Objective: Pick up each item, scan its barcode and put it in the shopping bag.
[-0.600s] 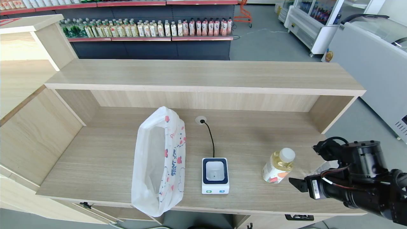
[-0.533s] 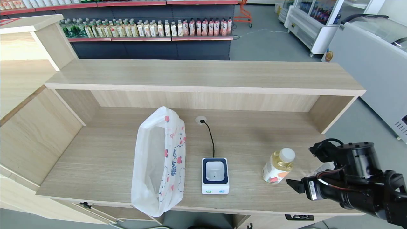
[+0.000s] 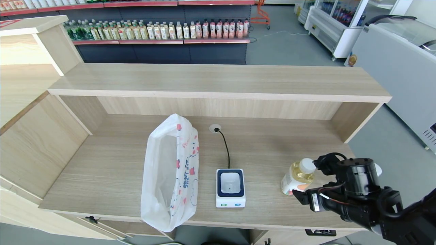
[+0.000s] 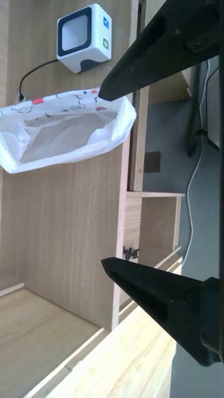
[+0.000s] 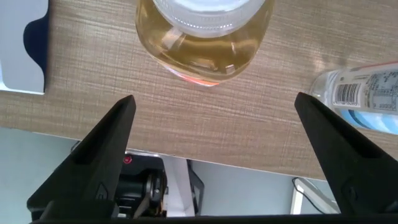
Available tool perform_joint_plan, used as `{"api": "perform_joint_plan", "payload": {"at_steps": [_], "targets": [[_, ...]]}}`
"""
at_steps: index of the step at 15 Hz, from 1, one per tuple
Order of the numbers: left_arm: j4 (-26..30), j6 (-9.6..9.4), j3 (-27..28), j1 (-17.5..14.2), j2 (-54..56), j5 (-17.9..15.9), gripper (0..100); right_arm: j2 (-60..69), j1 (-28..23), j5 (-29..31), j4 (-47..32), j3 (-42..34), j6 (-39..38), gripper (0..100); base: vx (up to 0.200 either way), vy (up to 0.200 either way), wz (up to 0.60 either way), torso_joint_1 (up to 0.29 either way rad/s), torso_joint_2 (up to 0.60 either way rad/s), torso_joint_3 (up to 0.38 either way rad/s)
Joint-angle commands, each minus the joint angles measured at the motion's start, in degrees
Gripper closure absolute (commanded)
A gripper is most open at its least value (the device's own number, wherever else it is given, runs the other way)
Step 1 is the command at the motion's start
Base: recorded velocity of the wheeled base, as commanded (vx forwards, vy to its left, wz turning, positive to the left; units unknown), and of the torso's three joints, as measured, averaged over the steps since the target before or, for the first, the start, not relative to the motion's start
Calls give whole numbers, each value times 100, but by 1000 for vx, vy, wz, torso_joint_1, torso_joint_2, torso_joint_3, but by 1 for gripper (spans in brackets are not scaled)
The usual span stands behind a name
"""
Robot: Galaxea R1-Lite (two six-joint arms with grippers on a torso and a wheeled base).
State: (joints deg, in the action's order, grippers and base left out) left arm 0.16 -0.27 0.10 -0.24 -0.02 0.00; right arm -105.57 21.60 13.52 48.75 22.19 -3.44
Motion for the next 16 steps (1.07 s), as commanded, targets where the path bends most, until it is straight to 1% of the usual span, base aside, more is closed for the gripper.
{"api": "perform_joint_plan", "payload": {"at_steps": [1, 5, 7, 11, 14, 16], "targets": [[2, 0, -1, -2, 2, 0, 0, -350, 37, 28, 205, -4, -8, 0, 0, 0, 0, 0, 0, 0], [2, 0, -1, -2, 2, 0, 0, -842, 46, 37, 794, 14, -8, 0, 0, 0, 0, 0, 0, 0], [2, 0, -1, -2, 2, 0, 0, -913, 37, 37, 908, 14, 1, 0, 0, 0, 0, 0, 0, 0], [2, 0, -1, -2, 2, 0, 0, -1352, 72, 37, 1708, 23, 19, 0, 0, 0, 0, 0, 0, 0], [2, 0, -1, -2, 2, 0, 0, -1581, 187, 28, 2068, 146, 27, 0, 0, 0, 0, 0, 0, 0], [2, 0, -1, -2, 2, 0, 0, -1765, 239, 28, 2279, 357, 36, 0, 0, 0, 0, 0, 0, 0]]}}
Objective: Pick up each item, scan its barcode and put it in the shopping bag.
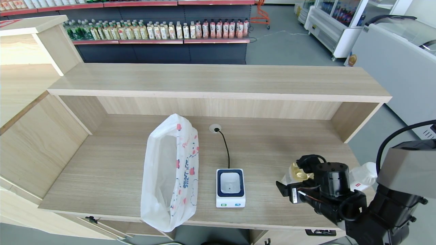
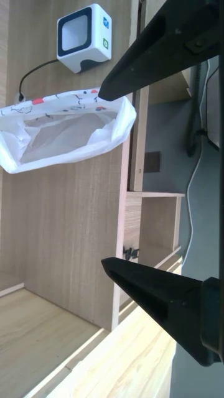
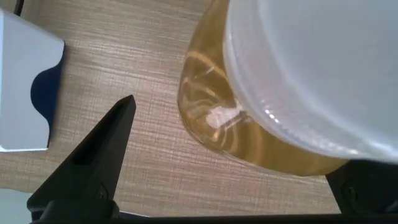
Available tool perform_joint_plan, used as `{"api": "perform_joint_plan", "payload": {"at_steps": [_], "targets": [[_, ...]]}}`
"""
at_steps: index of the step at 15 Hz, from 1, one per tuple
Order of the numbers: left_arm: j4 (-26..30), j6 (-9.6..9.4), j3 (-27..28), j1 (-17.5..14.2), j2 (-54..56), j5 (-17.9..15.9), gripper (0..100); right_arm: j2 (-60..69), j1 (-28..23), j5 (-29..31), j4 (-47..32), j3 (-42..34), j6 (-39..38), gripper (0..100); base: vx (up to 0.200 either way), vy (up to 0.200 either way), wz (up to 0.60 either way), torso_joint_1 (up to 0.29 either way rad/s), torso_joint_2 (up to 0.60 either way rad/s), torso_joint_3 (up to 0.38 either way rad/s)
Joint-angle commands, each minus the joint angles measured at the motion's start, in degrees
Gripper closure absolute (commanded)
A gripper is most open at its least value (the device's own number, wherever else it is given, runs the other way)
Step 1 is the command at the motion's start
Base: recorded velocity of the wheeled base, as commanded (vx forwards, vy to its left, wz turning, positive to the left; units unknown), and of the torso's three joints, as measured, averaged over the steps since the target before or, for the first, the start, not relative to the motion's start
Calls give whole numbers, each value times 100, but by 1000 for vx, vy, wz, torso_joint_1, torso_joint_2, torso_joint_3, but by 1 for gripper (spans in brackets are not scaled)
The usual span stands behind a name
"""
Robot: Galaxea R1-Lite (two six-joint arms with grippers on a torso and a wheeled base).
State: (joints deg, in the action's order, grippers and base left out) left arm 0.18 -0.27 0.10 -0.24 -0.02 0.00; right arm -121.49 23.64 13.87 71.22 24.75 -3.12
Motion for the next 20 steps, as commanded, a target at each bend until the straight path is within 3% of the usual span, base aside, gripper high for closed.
{"api": "perform_joint_plan", "payload": {"at_steps": [1, 7, 13, 14, 20], "targets": [[-1, 0, -1, -2, 2, 0, 0, -235, 36, 1, 94, 206, 4, 0, 0, 0, 0, 0, 0, 0], [-1, 0, -1, -2, 2, 0, 0, -446, 27, 19, 147, 610, 31, 0, 0, 0, 0, 0, 0, 0], [-1, 0, -1, -2, 2, 0, 0, -744, -61, 10, 498, 716, 549, 0, 0, 0, 0, 0, 0, 0], [-1, 0, -1, -2, 2, 0, 0, -797, -96, 10, 560, 733, 602, 100, 0, 0, 0, 0, 0, 0], [-1, 0, -1, -2, 2, 0, 0, -947, -193, -34, 665, 1059, 892, 100, 0, 0, 0, 0, 0, 0]]}}
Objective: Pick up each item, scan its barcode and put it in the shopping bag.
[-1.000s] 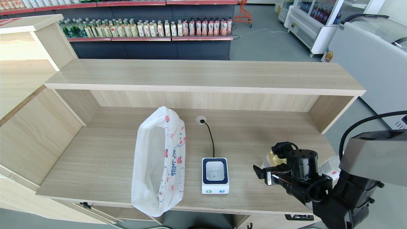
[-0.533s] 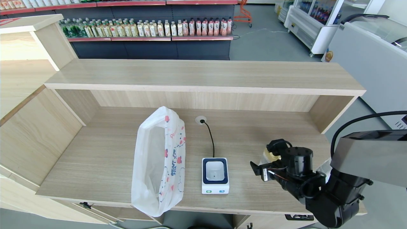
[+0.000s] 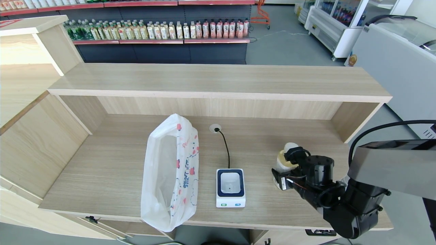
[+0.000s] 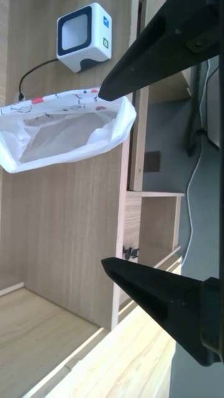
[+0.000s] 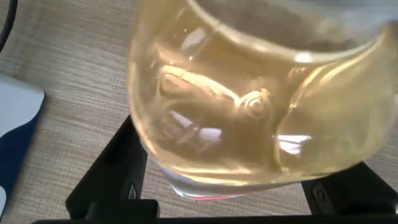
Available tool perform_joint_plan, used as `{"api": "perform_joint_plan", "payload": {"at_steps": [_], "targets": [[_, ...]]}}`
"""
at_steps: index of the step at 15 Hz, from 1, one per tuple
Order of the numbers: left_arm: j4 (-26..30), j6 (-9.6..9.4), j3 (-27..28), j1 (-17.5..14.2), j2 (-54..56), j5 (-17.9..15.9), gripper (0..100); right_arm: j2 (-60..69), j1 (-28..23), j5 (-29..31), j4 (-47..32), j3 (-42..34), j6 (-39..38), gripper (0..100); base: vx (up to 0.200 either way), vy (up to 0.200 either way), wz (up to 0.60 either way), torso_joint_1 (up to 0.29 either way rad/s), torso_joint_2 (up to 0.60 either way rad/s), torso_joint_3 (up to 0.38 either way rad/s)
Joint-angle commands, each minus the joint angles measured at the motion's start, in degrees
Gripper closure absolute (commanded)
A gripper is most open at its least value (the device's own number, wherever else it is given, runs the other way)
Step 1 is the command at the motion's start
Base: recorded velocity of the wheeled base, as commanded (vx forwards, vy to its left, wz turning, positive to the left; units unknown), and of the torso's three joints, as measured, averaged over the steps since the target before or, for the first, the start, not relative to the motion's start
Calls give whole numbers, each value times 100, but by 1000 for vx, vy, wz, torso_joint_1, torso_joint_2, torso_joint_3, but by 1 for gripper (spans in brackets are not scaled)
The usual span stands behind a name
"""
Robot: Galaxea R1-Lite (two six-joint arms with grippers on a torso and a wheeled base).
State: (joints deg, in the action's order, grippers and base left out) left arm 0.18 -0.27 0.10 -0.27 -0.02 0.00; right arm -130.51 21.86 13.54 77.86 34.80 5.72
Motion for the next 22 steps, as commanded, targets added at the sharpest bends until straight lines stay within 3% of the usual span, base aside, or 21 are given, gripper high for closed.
{"api": "perform_joint_plan", "payload": {"at_steps": [1, 7, 9, 14, 15, 16, 19, 22], "targets": [[-1, 0, -1, 0, 2, 0, 0, -62, -24, -1, 1, 79, 35, 100, 0, 0, 0, 0, 0, 0], [-1, 0, -1, 0, 2, 0, 0, 87, -15, -71, -8, 308, 0, 100, 0, 0, 0, 0, 0, 0], [-1, 0, -1, 0, 2, 0, 0, 439, -32, -581, -104, 325, -326, 100, 0, 0, 0, 0, 0, 0], [-1, 0, -1, 0, 2, 0, 0, 2135, -656, -3525, -1265, 246, -1046, 100, 0, 0, 0, 0, 0, 0], [-1, 0, -1, 0, 2, 0, 0, 2671, -859, -4457, -1836, 246, -1257, 100, 0, 0, 0, 0, 0, 0], [-1, 0, -1, 0, 2, 0, 0, 3041, -929, -4949, -2223, 229, -1398, 100, 0, 0, 0, 0, 0, 0], [-1, 0, -1, 0, 2, 0, 0, 3858, -929, -6118, -2855, -88, -1539, 100, 0, 0, 0, 0, 0, 0], [-1, 0, -1, 0, 2, 0, 0, 4183, -727, -6619, -2873, -545, -1521, 100, 0, 0, 0, 0, 0, 0]]}}
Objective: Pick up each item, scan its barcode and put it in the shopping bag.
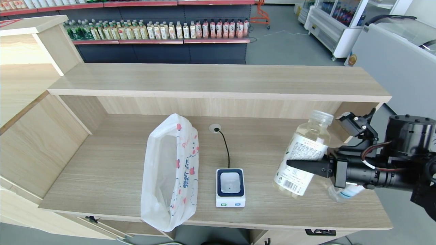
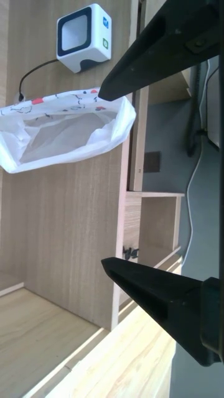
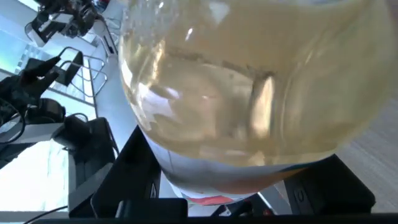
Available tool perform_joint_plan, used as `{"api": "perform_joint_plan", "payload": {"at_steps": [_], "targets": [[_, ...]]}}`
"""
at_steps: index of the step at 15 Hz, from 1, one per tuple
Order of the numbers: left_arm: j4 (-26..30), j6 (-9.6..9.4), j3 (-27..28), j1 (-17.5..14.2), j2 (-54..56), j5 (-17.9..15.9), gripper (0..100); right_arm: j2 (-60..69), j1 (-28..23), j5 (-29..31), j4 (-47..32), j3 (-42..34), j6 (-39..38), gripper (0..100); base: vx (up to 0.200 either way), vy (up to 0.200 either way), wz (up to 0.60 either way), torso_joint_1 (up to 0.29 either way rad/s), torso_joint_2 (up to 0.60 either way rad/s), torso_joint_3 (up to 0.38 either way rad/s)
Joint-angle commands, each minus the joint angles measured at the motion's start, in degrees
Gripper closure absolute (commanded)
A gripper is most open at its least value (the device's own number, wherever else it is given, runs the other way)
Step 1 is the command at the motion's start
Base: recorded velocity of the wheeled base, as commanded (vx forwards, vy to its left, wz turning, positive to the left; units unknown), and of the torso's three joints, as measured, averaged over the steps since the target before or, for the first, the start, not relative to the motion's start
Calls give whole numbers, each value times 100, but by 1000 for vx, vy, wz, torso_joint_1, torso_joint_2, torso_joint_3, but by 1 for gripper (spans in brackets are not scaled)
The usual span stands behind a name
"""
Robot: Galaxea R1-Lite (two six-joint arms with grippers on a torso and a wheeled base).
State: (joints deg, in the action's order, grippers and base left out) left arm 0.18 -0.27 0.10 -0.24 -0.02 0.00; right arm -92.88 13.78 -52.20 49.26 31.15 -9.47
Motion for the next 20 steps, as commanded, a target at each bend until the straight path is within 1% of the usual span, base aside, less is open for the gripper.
{"api": "perform_joint_plan", "payload": {"at_steps": [1, 2, 5, 9, 20], "targets": [[-1, 0, -1, -2, 2, 0, 0, 446, 152, -115, -13, -232, -2, 100, 0, 0, 0, 0, 0, 0], [-1, 0, -1, -2, 2, 0, 0, 455, 204, -141, -13, -241, -2, 100, 0, 0, 0, 0, 0, 0], [-1, 0, -1, -2, 2, 0, 0, 429, 582, -150, -13, -399, 33, 100, 0, 0, 0, 0, 0, 0], [-1, 0, -1, -2, 2, 0, 0, 209, 749, -141, -13, -540, 402, 100, 0, 0, 0, 0, 0, 0], [-1, 0, -1, -2, 2, 0, 0, 24, 1145, -89, 13, -531, 420, 100, 0, 0, 0, 0, 0, 0]]}}
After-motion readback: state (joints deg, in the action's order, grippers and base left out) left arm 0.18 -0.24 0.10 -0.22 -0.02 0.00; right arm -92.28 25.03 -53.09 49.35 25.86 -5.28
